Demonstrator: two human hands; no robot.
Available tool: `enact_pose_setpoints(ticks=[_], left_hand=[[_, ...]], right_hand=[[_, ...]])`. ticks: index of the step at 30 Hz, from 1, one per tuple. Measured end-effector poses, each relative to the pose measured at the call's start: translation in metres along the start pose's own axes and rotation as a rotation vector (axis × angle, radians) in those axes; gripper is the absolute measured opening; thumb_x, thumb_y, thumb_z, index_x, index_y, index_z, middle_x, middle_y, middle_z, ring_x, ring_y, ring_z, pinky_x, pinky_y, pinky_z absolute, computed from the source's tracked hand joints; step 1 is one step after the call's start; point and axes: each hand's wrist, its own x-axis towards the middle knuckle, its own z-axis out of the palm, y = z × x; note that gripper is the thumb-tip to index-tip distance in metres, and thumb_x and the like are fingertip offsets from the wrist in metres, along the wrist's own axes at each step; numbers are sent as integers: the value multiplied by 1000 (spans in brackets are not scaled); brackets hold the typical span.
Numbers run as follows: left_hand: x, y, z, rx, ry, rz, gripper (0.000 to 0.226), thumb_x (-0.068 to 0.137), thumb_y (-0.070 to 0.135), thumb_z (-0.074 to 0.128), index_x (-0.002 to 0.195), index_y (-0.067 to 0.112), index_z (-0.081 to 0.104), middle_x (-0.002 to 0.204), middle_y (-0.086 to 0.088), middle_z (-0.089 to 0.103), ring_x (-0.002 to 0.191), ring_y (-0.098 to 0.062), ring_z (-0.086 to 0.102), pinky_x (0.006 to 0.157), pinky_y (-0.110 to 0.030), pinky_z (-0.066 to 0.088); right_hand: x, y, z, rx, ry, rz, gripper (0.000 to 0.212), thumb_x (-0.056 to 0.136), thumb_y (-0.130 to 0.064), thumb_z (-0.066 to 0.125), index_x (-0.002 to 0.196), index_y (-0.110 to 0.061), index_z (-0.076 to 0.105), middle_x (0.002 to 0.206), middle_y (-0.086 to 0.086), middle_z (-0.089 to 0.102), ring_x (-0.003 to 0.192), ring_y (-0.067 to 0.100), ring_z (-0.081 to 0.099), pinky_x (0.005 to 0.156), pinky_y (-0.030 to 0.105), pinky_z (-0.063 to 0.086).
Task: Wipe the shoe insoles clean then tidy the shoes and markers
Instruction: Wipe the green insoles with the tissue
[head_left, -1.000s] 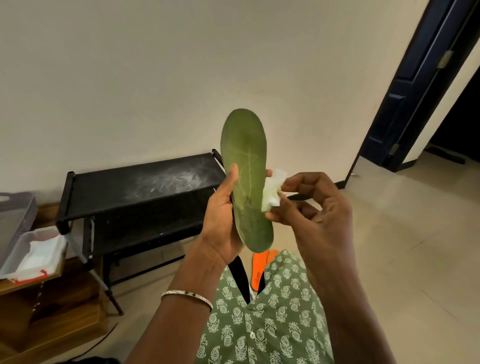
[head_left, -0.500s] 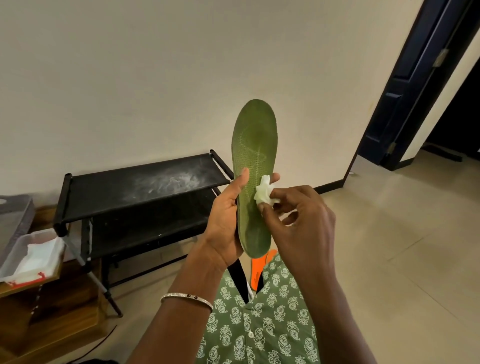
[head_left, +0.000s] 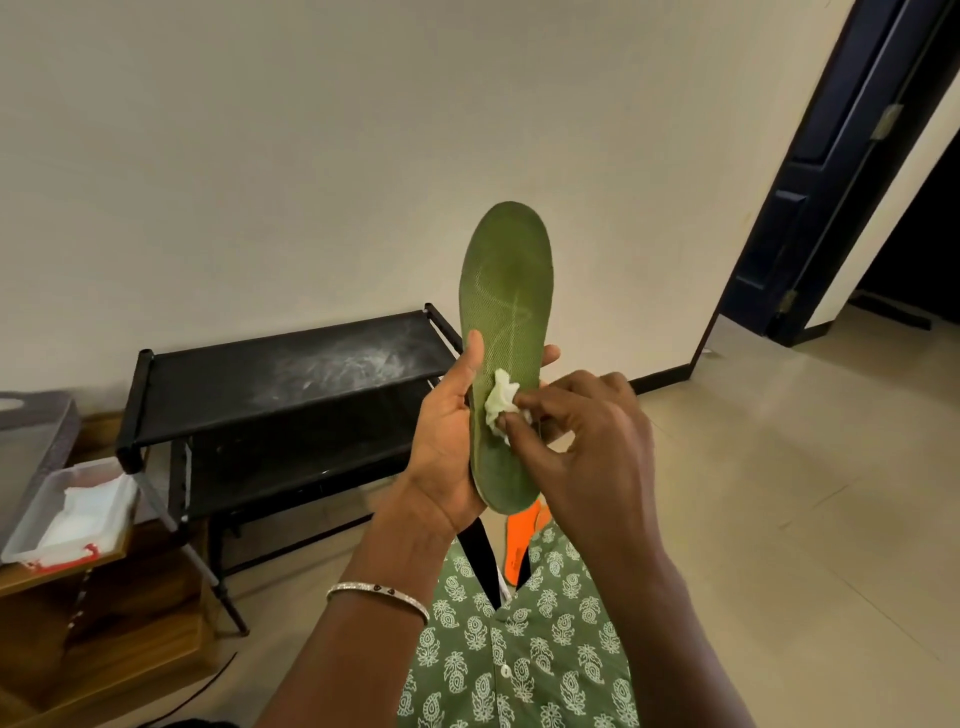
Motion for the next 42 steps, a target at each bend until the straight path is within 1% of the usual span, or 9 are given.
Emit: enact_pose_setpoints(ticks=[3,6,8,13,17,23,32,38,42], left_hand=[[-2,1,-2,11,12,14,79,94,62,46,144,1,48,119,-20,56,112,-30,55,110,-46,40],[-5,6,-2,19,22,51,78,94,61,46,141,0,51,100,-12,56,99,-26,62,93,-40,52],[-6,8,1,1,24,63,78,95,61,43,141,-1,51,94,-11,57,107,-32,59,100,-44,50],[-3,5,0,-21,16,38,80,94,65,46,142,0,50,102,-11,56,97,-22,58,99,-37,45],[-1,1,0,-40,15,7,76,94,60,47,138,-2,53,114,-17,56,107,-27,55,109,-43,39],[-4,7,-3,-41,16,66,78,96,61,45,142,-3,50,98,-12,55,101,-29,61,99,-44,48],[-1,1,2,-27,14,19,81,92,63,48,143,0,48,103,-13,54,99,-23,54,100,-40,46],[0,6,-8,-55,75,90,79,93,64,48,141,1,52,95,-12,58,99,-30,62,104,-49,47],[1,6,-7,-68,113,96,77,94,64,47,138,2,55,94,-12,60,100,-30,64,110,-53,42]], right_hand=[[-2,0,-1,0,-30,-42,13,77,-28,82,89,-24,79,76,-11,62,80,12,46,69,29,36],[-5,-1,-18,48,-292,-92,6,77,-33,81,81,-31,78,76,-16,64,85,10,46,72,27,34],[-8,-3,-24,55,-389,-114,7,76,-36,80,81,-33,78,77,-18,64,88,7,46,73,22,32],[-5,-3,-7,44,-112,-45,5,77,-32,78,82,-30,77,74,-12,62,80,14,47,69,33,38],[-3,-5,2,-36,22,5,15,81,-28,79,94,-23,79,78,-11,61,79,13,45,68,26,33],[-12,-10,-22,49,-362,-74,7,79,-33,80,84,-30,78,77,-14,65,87,9,49,71,24,39],[-4,-9,1,-63,13,23,16,82,-26,78,96,-20,78,81,-7,65,79,12,47,69,26,34],[-14,-12,-20,-10,-390,-131,8,86,-34,73,86,-27,77,78,-13,64,80,5,51,67,25,39],[-14,-9,-18,-27,-336,-133,6,85,-34,72,85,-29,76,76,-16,63,78,5,52,64,24,40]])
